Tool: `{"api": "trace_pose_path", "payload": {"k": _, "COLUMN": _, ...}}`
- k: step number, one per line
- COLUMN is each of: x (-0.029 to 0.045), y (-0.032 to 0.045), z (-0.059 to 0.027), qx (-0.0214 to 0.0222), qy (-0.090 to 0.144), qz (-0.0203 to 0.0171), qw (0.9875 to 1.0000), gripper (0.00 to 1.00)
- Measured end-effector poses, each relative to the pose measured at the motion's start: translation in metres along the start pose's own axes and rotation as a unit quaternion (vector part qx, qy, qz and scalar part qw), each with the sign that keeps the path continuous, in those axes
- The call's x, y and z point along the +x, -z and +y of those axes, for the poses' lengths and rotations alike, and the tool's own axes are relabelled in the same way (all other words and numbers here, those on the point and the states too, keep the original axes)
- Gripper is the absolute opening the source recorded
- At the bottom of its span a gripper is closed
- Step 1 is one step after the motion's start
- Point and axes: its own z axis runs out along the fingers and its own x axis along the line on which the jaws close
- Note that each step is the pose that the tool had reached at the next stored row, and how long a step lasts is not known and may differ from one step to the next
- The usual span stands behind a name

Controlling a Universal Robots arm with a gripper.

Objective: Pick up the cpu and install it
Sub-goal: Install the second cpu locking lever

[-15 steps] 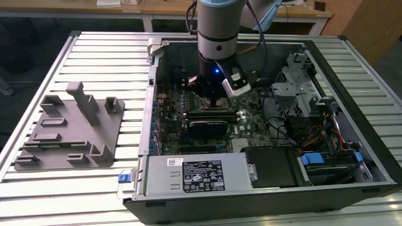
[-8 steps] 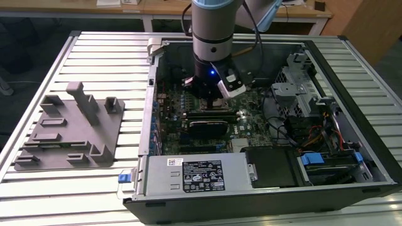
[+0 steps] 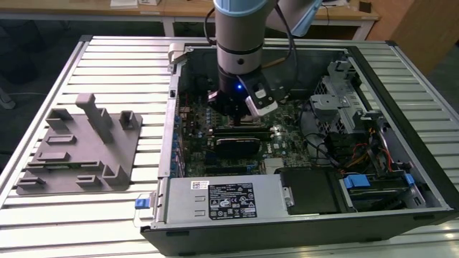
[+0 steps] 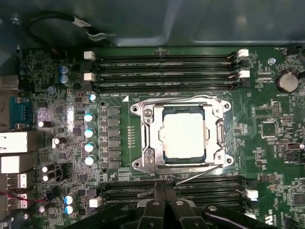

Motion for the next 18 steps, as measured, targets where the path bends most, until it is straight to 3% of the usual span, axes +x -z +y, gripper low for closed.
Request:
{"api": "trace_pose_path", "payload": {"k": 6, "x": 0.0031, "y": -0.0037, "z": -0.0056, "qx": -0.0132, "qy": 0.001, "qz": 0.0007, "qw": 0.9999, "gripper": 0.11}}
{"api": "trace_pose_path", "payload": {"k": 11, "x": 0.0057, "y": -0.0066, "z": -0.0091, "qx": -0.0290, "qy": 0.001, "qz": 0.0017, "qw": 0.9996, "gripper": 0.11}}
{"api": "trace_pose_path", "payload": {"k": 14, "x": 0.0069, "y": -0.0085, "z": -0.0120, "qx": -0.0358, "qy": 0.001, "qz": 0.0020, "qw": 0.9994, "gripper": 0.11}}
{"api": "trace_pose_path", "payload": {"k": 18, "x": 0.0081, "y": -0.0102, "z": -0.0151, "qx": -0.0500, "qy": 0.001, "qz": 0.0028, "qw": 0.9987, "gripper": 0.11}}
